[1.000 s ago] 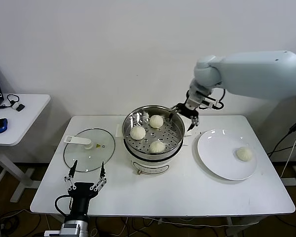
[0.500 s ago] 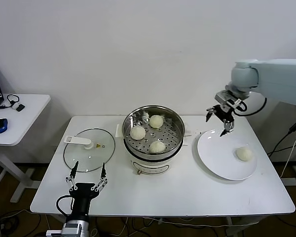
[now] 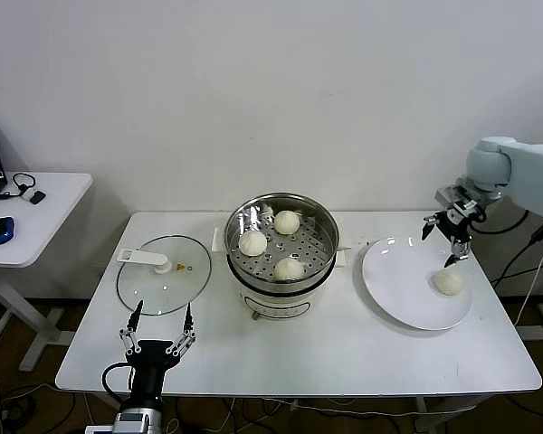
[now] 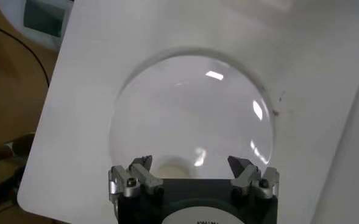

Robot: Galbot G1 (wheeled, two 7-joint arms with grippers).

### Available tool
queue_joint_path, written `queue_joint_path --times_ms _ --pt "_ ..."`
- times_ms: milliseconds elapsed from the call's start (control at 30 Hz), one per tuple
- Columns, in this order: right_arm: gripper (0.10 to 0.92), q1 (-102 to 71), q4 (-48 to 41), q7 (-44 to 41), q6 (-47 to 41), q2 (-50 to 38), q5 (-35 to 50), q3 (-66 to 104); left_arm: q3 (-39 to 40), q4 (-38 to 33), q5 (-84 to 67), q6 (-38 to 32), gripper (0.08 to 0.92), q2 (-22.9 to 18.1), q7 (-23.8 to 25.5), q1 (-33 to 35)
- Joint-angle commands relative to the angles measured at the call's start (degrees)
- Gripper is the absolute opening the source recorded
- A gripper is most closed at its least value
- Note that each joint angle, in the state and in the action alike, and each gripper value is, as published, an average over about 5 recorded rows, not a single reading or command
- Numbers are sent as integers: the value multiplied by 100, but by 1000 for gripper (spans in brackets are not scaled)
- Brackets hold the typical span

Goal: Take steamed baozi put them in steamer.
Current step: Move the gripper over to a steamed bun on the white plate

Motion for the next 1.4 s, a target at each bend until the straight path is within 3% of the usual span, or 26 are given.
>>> queue_joint_path --times_ms 33,567,800,1400 --pt "823 -1376 -816 -146 146 -529 -1005 1318 7 -30 64 0 823 -128 -1 56" --pt "823 -2456 -2026 -241 454 -128 -1640 2736 -1 2 134 -32 823 -157 -12 134" --pt "823 -2527 -2463 -142 519 161 -1438 2466 -15 55 129 -30 823 -142 -11 115" --pt "823 -3076 -2970 -52 559 530 -1633 3100 -35 141 77 -31 823 -115 1 47"
